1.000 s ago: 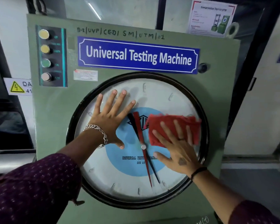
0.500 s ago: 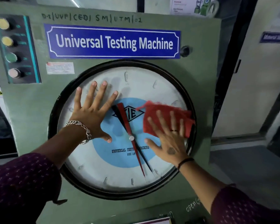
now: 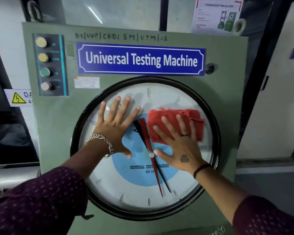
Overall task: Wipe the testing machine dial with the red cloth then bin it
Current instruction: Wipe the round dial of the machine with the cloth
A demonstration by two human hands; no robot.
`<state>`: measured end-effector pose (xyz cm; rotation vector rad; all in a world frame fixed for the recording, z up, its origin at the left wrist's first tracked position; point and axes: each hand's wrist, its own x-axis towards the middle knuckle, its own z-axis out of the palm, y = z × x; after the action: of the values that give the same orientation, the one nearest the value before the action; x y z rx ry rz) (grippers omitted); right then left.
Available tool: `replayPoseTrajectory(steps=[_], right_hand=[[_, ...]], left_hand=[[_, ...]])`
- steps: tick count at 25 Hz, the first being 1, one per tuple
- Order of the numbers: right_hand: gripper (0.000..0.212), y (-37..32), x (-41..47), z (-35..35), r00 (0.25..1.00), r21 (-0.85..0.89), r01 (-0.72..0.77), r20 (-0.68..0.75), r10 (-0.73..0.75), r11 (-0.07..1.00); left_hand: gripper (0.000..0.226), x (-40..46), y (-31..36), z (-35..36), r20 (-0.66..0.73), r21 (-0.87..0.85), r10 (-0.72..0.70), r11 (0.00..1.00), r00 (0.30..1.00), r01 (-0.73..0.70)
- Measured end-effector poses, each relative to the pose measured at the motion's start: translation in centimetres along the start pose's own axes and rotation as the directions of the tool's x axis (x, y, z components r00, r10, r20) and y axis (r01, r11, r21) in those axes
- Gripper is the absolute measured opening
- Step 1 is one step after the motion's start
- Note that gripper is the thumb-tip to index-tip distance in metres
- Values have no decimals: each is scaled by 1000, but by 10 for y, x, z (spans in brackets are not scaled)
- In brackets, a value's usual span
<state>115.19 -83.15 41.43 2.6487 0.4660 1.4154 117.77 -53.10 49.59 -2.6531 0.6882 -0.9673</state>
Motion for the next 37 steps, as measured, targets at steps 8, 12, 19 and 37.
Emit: replayPoseTrajectory(steps=[8, 12, 19, 37], right_hand=[[96, -14, 72, -31, 958, 20, -279, -62, 280, 960], [86, 14, 22, -33, 999, -42, 48, 20, -48, 998], [70, 17, 56, -111, 962, 276, -152, 260, 78, 949], [62, -169, 33, -210, 932, 804, 99, 132, -338, 586]], left_hand=[[190, 5, 10, -11, -64, -39, 6, 999, 998, -9], [190, 0, 4, -13, 57, -41, -30, 999, 998, 32], [163, -17, 6, -73, 277, -78, -89, 990, 957, 115], [130, -273, 22, -253, 202, 111, -504, 863, 839, 492]])
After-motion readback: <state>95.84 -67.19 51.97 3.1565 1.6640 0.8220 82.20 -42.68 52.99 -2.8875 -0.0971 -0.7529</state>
